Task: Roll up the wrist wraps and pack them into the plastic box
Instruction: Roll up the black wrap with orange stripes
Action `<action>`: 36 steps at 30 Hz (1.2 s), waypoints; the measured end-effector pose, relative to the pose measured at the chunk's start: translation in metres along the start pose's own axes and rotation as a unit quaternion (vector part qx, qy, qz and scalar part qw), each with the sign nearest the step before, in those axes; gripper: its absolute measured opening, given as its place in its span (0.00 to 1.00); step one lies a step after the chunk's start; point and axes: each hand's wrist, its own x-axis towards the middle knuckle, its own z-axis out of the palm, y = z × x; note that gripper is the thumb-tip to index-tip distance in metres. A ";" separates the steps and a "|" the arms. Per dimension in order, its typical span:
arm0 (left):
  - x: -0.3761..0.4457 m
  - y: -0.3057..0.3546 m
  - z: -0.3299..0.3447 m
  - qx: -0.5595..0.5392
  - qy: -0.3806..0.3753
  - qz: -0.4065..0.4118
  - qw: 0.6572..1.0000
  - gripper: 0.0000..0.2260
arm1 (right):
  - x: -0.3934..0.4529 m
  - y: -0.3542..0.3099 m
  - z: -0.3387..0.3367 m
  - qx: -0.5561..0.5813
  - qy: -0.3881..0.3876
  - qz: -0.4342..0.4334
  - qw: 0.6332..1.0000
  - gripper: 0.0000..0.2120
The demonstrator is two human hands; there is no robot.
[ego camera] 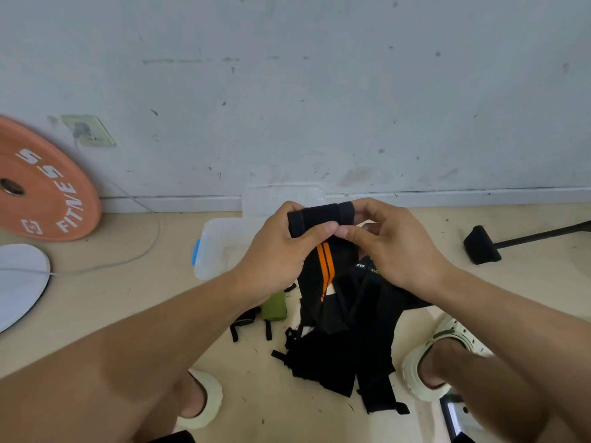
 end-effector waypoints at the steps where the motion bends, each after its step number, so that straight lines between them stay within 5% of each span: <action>1: 0.000 0.000 0.000 0.002 -0.001 -0.003 1.000 0.14 | 0.001 0.001 0.001 0.008 0.003 0.004 1.000 0.07; 8: 0.001 0.000 -0.001 -0.048 -0.045 -0.015 0.998 0.11 | 0.006 -0.003 -0.014 0.088 -0.058 0.021 0.994 0.15; 16: 0.002 0.011 -0.002 -0.192 -0.113 -0.101 0.970 0.24 | 0.005 -0.004 -0.010 0.094 0.028 -0.065 0.993 0.15; 22: 0.003 0.008 -0.003 -0.187 -0.041 -0.082 0.978 0.13 | 0.006 -0.010 -0.018 0.127 -0.032 -0.005 0.991 0.17; 30: 0.004 0.007 -0.007 -0.144 -0.023 -0.019 0.989 0.12 | 0.012 -0.005 -0.016 0.209 -0.090 0.072 0.971 0.25; 36: 0.003 0.005 -0.010 -0.113 -0.054 0.006 0.992 0.15 | 0.011 -0.006 -0.013 0.200 -0.053 0.046 0.977 0.17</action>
